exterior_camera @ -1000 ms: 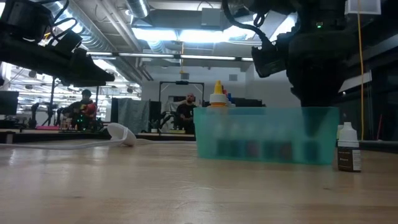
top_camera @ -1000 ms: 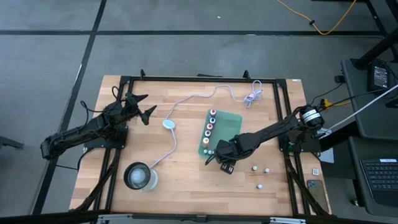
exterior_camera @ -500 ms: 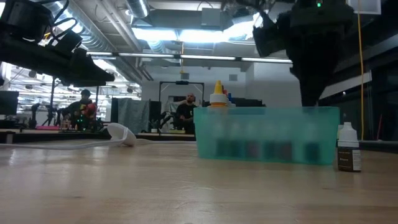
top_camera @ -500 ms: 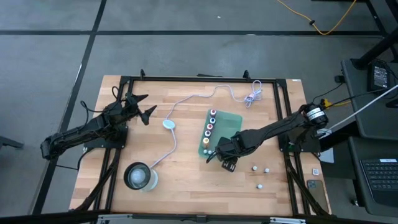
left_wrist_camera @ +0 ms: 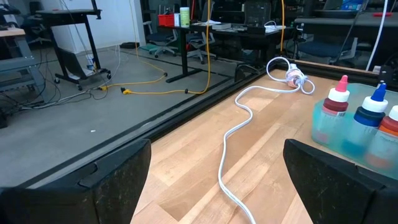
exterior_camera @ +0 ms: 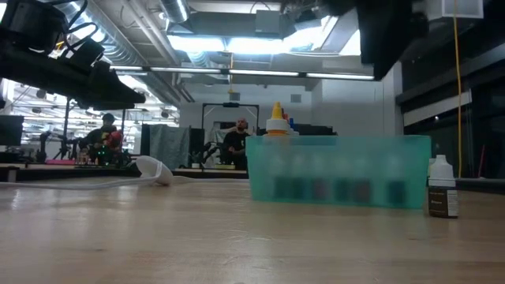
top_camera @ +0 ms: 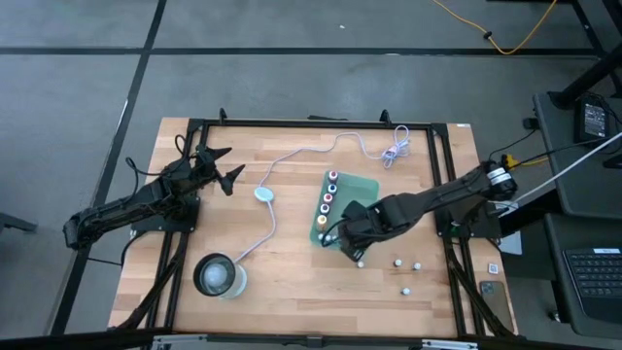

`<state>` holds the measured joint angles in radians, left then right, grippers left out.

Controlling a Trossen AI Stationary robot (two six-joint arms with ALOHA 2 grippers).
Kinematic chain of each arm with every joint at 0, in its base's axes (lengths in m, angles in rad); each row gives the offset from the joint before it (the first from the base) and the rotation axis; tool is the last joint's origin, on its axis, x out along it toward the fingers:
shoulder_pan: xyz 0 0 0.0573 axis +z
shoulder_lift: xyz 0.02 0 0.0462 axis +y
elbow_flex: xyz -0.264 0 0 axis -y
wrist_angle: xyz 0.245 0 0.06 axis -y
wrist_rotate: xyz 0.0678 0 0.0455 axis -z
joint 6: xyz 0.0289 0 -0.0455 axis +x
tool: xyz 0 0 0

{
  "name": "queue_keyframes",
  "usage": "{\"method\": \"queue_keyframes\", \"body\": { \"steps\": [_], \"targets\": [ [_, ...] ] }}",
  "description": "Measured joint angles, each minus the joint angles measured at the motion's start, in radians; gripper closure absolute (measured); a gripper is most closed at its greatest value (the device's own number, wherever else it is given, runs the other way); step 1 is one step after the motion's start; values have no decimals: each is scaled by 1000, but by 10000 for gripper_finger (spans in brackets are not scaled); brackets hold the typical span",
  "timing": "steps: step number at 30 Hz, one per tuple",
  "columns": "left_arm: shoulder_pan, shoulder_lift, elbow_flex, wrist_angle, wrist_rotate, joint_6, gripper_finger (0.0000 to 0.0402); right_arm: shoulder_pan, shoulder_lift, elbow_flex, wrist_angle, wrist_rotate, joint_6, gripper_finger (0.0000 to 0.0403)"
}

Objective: Pick & Place food coloring
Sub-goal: Put the small brown food coloring bottle into the green bin

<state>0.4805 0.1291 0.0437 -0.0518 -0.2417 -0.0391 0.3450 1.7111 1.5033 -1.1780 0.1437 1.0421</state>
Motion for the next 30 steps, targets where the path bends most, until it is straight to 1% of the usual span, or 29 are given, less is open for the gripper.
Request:
{"method": "queue_keyframes", "body": {
  "steps": [4, 7, 11, 14, 18, 22, 25, 30],
  "targets": [
    [0, 0, 0, 0, 0, 0, 41, 52, 0, 43, -15, 45, 170, 159],
    [0, 0, 0, 0, 0, 0, 41, 110, 0, 70, -16, 100, 333, 137],
    [0, 0, 0, 0, 0, 0, 41, 209, 0, 86, -14, 224, 511, 126],
    [0, 0, 0, 0, 0, 0, 41, 274, 12, 86, -21, 276, 633, 126],
    [0, 0, 0, 0, 0, 0, 41, 334, 55, 86, -22, 278, 750, 129],
    [0, 0, 0, 0, 0, 0, 41, 368, 98, 86, -22, 246, 838, 131],
    [0, 0, 0, 0, 0, 0, 41, 371, 133, 86, -20, 209, 877, 131],
    [0, 0, 0, 0, 0, 0, 41, 347, 204, 85, 20, 190, 893, 132]
  ]
}}
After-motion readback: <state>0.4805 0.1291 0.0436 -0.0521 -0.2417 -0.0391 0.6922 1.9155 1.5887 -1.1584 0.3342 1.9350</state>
